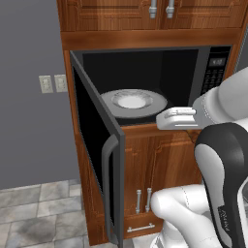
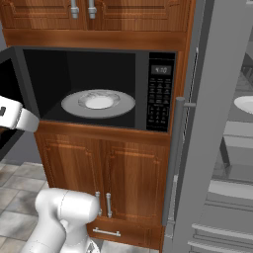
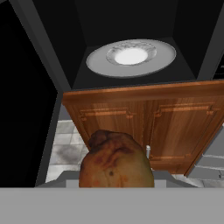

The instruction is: Transport the chicken drumstick from the fridge to the microwave and turn on the microwave.

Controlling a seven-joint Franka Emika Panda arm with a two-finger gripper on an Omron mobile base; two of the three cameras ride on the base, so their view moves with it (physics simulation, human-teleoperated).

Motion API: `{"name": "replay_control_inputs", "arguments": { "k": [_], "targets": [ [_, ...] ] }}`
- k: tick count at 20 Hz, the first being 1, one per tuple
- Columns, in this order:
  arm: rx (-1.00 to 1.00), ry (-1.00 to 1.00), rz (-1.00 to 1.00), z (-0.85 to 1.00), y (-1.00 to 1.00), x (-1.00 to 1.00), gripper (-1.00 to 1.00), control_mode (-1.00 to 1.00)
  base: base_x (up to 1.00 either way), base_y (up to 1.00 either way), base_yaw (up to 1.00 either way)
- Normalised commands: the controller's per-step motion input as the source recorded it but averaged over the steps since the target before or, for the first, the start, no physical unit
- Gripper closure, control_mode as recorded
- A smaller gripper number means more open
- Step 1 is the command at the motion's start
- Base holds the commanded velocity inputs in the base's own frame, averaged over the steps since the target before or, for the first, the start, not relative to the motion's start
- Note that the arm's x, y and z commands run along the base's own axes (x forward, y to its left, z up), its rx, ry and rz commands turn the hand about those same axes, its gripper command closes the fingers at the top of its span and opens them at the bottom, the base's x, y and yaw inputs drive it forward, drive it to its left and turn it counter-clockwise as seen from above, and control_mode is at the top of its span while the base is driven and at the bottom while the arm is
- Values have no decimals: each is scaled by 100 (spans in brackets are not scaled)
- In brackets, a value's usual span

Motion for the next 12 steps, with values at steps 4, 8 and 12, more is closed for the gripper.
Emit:
{"name": "replay_control_inputs", "arguments": {
  "k": [4, 8, 12],
  "targets": [
    [0, 0, 0, 0, 0, 0, 100, 100, 0, 0, 0],
    [0, 0, 0, 0, 0, 0, 100, 100, 0, 0, 0],
    [0, 0, 0, 0, 0, 0, 100, 100, 0, 0, 0]
  ]
}}
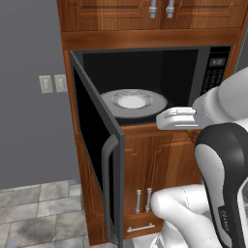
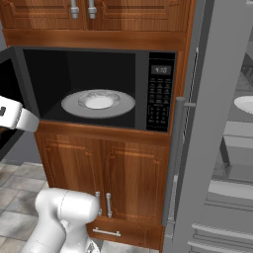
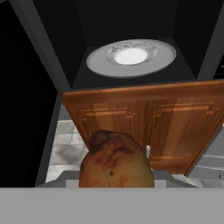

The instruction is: Transport the chicken drumstick from the fridge to the microwave and turn on the microwave.

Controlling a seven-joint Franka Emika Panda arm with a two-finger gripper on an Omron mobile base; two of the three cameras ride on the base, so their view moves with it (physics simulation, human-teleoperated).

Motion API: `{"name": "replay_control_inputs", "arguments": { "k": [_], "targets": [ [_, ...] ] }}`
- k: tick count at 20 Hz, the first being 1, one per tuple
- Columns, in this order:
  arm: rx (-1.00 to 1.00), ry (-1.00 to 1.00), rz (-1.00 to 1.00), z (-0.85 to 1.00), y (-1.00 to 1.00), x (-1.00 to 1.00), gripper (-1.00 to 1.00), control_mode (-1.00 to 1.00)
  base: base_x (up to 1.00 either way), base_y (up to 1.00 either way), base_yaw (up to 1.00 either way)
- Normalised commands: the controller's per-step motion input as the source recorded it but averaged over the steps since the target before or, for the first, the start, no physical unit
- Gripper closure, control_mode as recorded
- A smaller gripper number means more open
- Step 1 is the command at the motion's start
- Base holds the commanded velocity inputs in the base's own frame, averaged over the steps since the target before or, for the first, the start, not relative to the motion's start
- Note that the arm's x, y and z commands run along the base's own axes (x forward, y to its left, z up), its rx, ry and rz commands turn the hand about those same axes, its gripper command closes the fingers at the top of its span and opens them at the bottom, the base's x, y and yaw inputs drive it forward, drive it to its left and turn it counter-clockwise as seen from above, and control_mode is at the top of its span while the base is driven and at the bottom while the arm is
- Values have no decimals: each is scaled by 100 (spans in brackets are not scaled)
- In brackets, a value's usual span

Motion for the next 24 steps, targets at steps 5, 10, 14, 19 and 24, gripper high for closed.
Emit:
{"name": "replay_control_inputs", "arguments": {
  "k": [5, 10, 14, 19, 24],
  "targets": [
    [0, 0, 0, 0, 0, 0, 100, 100, -4, 0, 0],
    [0, 0, -1, 0, -1, -1, 100, -100, -3, 0, 0],
    [-2, -5, -8, 0, -4, 13, 100, -100, 0, 0, 0],
    [-3, -15, 0, 0, -10, 25, 100, -100, 0, 0, 0],
    [-2, -12, 1, -1, -24, 21, 100, -100, 0, 0, 0]
  ]
}}
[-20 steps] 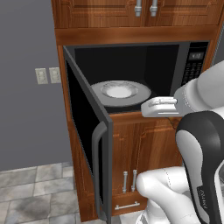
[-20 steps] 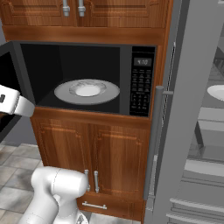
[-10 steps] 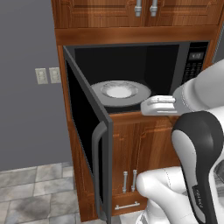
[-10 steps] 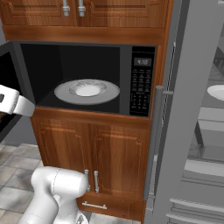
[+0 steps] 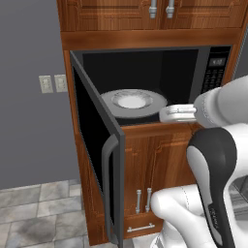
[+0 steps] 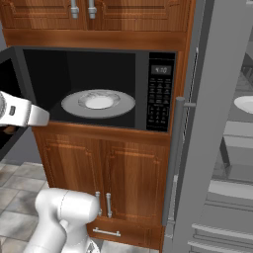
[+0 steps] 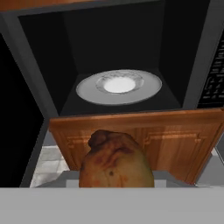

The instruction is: Transport the chicken drumstick from the fridge to the microwave and turn on the microwave.

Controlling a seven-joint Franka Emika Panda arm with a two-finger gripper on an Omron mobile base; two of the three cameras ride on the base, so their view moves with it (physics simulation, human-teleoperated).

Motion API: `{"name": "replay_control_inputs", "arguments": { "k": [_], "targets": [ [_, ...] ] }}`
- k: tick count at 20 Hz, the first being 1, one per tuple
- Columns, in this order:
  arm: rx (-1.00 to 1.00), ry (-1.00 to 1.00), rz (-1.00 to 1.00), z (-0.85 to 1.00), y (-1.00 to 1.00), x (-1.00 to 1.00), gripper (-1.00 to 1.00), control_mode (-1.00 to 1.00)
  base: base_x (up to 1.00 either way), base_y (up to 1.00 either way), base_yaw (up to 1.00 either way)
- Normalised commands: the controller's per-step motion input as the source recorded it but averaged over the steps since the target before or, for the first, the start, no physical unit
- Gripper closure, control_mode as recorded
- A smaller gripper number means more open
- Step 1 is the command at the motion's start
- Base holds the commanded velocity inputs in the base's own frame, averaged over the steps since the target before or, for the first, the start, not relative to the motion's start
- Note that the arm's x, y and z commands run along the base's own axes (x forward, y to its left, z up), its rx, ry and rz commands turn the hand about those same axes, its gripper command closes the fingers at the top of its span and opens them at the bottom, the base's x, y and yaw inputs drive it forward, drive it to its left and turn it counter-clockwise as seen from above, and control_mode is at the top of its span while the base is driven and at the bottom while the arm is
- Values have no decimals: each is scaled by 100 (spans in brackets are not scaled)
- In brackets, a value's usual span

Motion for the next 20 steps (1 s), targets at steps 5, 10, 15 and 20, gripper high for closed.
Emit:
{"name": "replay_control_inputs", "arguments": {
  "k": [5, 10, 15, 20],
  "targets": [
    [-2, 0, 3, 0, -19, 34, 100, -100, 0, 0, 0],
    [-4, 6, 0, 3, -5, 43, 100, -100, 0, 0, 0],
    [0, 5, 2, -4, -5, 34, 100, -100, 0, 0, 0],
    [0, -1, 1, -23, -1, 30, 100, -100, 0, 0, 0]
  ]
}}
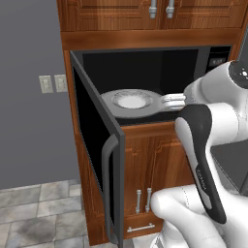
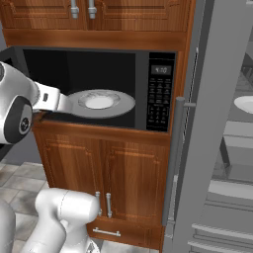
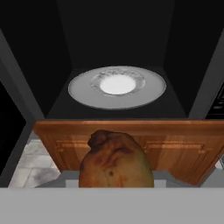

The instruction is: Transport the chicken drumstick from the fridge to the microwave and turn on the microwave.

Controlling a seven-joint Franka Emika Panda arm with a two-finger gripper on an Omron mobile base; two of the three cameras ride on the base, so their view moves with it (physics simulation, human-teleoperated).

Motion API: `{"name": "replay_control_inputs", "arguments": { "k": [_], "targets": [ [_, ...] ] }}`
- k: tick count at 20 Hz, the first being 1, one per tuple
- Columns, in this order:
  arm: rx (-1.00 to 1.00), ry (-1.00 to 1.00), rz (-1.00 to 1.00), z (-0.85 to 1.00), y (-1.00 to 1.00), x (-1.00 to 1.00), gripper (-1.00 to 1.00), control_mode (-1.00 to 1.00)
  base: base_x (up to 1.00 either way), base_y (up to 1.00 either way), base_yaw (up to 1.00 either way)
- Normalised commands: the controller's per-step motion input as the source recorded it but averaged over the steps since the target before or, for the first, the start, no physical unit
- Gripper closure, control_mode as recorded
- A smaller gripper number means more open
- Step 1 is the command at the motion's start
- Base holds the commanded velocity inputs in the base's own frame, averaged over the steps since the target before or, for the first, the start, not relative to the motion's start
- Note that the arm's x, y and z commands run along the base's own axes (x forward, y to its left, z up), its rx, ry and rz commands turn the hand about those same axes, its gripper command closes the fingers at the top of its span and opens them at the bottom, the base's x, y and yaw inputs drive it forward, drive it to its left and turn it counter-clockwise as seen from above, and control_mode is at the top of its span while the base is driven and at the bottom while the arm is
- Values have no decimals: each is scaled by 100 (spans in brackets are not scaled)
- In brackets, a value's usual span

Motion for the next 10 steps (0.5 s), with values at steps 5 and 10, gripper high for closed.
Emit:
{"name": "replay_control_inputs", "arguments": {
  "k": [5, 10],
  "targets": [
    [0, -5, 0, -33, 0, 30, 100, -100, 0, 0, 0],
    [0, -9, 0, -25, 0, 36, 100, -100, 0, 0, 0]
  ]
}}
